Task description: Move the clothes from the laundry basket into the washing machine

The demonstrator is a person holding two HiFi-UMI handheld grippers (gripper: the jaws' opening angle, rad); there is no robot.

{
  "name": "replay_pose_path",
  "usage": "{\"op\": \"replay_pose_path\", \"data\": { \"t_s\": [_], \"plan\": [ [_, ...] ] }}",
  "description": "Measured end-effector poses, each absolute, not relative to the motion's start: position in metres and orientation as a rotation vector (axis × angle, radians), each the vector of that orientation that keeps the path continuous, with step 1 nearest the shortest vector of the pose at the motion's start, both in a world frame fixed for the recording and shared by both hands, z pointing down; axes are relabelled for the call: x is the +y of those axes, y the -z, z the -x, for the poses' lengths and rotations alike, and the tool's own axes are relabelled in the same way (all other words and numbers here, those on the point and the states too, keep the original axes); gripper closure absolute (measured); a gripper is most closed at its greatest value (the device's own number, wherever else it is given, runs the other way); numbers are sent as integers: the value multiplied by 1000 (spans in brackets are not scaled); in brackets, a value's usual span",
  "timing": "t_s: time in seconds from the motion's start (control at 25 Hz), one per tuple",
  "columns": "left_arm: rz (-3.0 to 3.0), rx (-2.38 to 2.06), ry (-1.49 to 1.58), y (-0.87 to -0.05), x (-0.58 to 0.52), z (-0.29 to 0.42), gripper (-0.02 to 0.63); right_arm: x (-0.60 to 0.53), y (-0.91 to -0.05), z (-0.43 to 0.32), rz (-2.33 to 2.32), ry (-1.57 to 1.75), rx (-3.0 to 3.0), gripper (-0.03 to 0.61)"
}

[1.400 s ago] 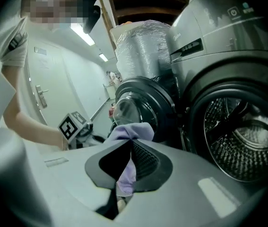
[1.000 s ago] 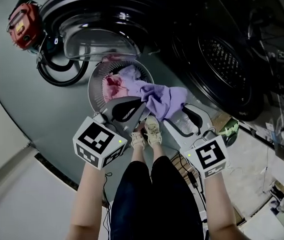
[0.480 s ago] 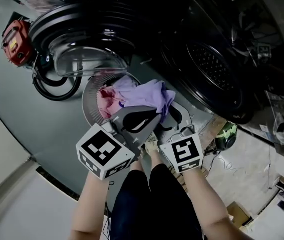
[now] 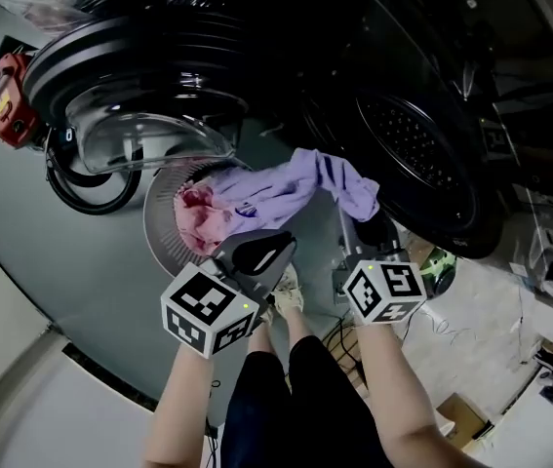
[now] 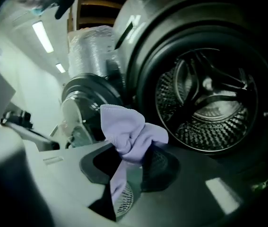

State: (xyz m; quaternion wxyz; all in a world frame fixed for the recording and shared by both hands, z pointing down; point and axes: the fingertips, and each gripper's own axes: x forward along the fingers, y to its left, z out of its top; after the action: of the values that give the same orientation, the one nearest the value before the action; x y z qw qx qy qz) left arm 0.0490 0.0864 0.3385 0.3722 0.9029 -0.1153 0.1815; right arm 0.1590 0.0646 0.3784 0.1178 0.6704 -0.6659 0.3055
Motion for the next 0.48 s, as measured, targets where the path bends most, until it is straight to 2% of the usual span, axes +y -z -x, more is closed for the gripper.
{"op": "replay_pose_path", "data": {
  "t_s": [0.48],
  "plan": [
    [-2238, -290, -516, -424, 91, -62, 597, 15, -481, -308, -2204, -850, -1530, 446]
  ]
}}
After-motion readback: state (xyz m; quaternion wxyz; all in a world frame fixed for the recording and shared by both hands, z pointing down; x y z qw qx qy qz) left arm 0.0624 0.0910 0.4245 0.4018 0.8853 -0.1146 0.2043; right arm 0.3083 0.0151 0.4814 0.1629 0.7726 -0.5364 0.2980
